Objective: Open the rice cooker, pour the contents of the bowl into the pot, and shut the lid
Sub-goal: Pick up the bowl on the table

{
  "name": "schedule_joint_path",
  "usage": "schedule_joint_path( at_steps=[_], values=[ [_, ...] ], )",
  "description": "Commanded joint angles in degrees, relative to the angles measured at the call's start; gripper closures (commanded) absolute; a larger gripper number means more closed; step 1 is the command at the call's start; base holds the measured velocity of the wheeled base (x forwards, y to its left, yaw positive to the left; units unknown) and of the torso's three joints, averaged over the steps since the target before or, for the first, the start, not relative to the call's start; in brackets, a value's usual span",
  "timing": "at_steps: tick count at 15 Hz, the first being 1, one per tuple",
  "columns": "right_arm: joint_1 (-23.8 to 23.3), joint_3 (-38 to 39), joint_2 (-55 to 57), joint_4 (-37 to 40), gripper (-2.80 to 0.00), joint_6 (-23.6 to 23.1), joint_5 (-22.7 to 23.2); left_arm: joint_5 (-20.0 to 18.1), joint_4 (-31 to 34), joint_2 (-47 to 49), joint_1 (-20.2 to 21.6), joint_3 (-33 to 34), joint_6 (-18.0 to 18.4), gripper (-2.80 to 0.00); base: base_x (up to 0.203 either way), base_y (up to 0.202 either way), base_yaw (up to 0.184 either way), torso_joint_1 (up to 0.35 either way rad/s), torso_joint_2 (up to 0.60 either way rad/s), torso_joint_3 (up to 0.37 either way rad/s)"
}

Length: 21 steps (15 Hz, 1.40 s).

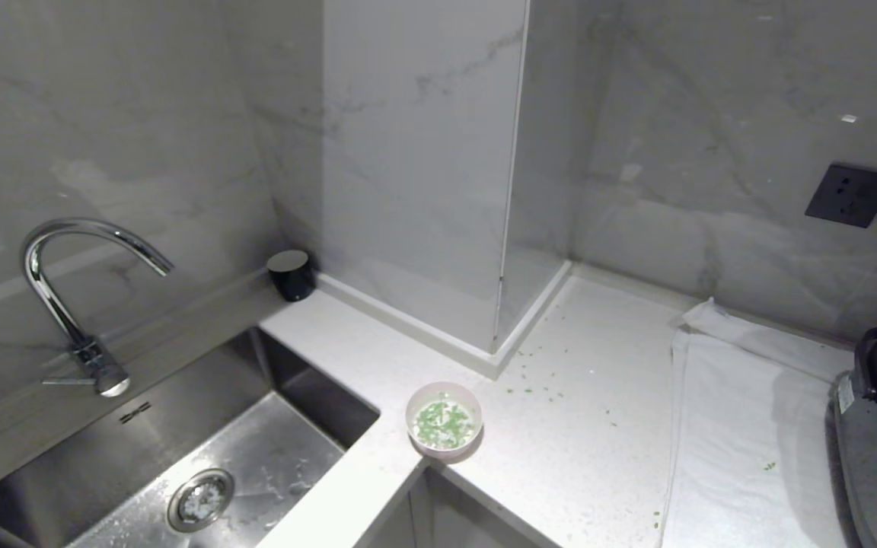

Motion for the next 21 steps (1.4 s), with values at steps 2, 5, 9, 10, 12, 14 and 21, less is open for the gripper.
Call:
schedule_joint_path(
  at_steps=[2, 5, 9, 10, 12, 14, 21],
  values=[
    [0.02, 0.09, 0.00, -0.05, 0.00, 0.01, 0.00, 1.26, 6.98, 3.30, -3.14, 0.46, 2.56, 0.00, 0.000, 0.000, 0.000, 0.000, 0.00, 0.000],
    [0.02, 0.09, 0.00, -0.05, 0.00, 0.01, 0.00, 1.71, 7.45, 1.51, -5.80, 0.12, 1.47, 0.00, 0.000, 0.000, 0.000, 0.000, 0.00, 0.000],
    [0.02, 0.09, -0.05, -0.05, 0.00, 0.01, 0.00, 1.44, 2.00, -1.59, -5.96, 3.19, -3.60, 0.00, 0.000, 0.000, 0.000, 0.000, 0.00, 0.000],
    [0.02, 0.09, 0.00, -0.05, 0.00, 0.01, 0.00, 1.58, -1.47, -1.94, -5.78, 5.41, -4.44, 0.00, 0.000, 0.000, 0.000, 0.000, 0.00, 0.000],
    [0.02, 0.09, 0.00, 0.00, 0.00, 0.01, 0.00, 3.40, -9.57, -1.93, -2.72, 9.46, -5.42, 0.00, 0.000, 0.000, 0.000, 0.000, 0.00, 0.000],
    [0.02, 0.09, -0.04, -0.05, 0.00, 0.01, 0.00, 4.44, -12.71, -1.45, -0.87, 11.34, -5.64, 0.00, 0.000, 0.000, 0.000, 0.000, 0.00, 0.000],
    [0.02, 0.09, 0.00, -0.05, 0.00, 0.01, 0.00, 4.69, -12.39, -2.69, -0.73, 10.43, -5.31, 0.00, 0.000, 0.000, 0.000, 0.000, 0.00, 0.000]
  ],
)
